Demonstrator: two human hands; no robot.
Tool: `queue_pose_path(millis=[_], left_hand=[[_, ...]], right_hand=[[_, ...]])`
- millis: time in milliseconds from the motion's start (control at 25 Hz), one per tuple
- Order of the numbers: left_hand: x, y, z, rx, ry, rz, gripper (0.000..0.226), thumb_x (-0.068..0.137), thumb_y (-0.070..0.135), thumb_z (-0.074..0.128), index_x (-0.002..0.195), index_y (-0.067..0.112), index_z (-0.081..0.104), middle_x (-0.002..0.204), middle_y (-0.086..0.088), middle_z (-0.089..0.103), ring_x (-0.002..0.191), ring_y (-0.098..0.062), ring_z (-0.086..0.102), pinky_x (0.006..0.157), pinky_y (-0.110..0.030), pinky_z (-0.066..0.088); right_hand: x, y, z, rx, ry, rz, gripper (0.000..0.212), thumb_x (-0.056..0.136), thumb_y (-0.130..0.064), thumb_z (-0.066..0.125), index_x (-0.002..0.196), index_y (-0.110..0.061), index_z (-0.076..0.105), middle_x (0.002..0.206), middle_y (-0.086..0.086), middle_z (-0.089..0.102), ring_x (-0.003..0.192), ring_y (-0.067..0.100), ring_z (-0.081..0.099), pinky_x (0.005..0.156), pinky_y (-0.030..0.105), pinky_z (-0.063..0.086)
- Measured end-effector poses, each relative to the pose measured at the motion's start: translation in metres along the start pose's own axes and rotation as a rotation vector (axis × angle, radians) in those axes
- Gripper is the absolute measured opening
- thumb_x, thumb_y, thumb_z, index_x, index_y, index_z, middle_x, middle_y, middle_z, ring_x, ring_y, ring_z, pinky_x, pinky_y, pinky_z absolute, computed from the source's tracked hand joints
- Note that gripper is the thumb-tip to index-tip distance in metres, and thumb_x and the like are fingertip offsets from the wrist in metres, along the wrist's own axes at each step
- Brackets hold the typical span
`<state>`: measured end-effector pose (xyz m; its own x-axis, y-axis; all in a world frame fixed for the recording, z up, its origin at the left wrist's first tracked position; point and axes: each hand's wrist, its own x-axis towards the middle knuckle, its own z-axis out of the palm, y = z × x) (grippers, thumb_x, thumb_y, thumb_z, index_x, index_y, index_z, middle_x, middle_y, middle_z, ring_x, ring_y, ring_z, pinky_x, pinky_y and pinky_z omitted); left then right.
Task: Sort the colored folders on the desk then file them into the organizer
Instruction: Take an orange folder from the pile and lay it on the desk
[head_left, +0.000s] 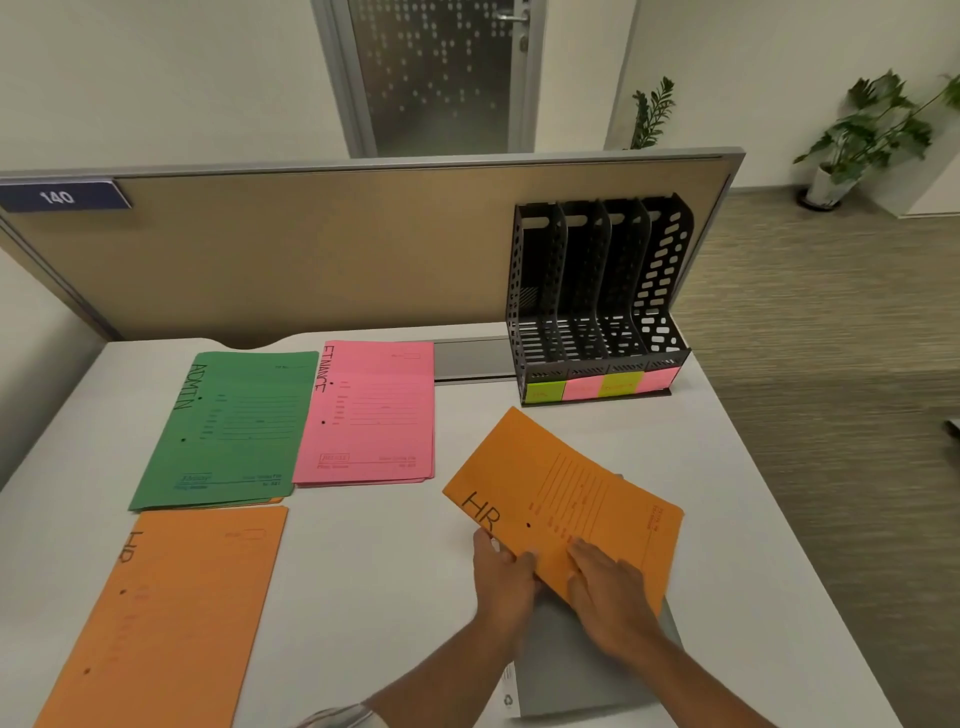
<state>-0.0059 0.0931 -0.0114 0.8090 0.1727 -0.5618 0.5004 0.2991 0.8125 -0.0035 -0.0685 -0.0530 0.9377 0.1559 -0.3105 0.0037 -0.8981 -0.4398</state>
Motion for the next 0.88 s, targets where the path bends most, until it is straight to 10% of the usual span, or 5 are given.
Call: queue_pose_path(millis=[200,520,880], left_hand=[[0.003,0.027,-0.021,-0.063,0.058,-0.006,0.028,0.103,0.005,0.06,0.125,0.022,0.062,0.101,-0.005,0.083,0.098,-0.035,0.078,0.085,-0.06,0.064],[0.016,0.084,-0.105,-0.049,0.237,0.04,0.019,0.108,0.032,0.056,0.112,0.025,0.073,0.094,-0.001,0.084,0.089,-0.026,0.081,0.074,-0.043,0.066],[0.038,0.101,-0.231,0.027,0.376,0.011,0.023,0.109,0.025,0.055,0.108,0.029,0.078,0.091,-0.002,0.083,0.088,-0.029,0.079,0.081,-0.051,0.066]], right_hand=[[0.013,-0.001,-0.025,0.149,0.216,-0.042,0.019,0.096,-0.024,0.046,0.11,-0.027,0.059,0.107,-0.012,0.067,0.098,0.012,0.064,0.088,0.043,0.053],[0.055,-0.036,-0.042,0.343,0.183,0.157,0.056,0.103,-0.03,0.053,0.154,-0.016,0.036,0.156,0.004,0.043,0.143,0.03,0.043,0.115,0.052,0.039],[0.05,-0.152,0.012,0.846,0.047,0.226,0.039,0.094,-0.009,0.06,0.119,-0.04,0.058,0.103,-0.006,0.074,0.086,0.016,0.075,0.077,0.046,0.064]])
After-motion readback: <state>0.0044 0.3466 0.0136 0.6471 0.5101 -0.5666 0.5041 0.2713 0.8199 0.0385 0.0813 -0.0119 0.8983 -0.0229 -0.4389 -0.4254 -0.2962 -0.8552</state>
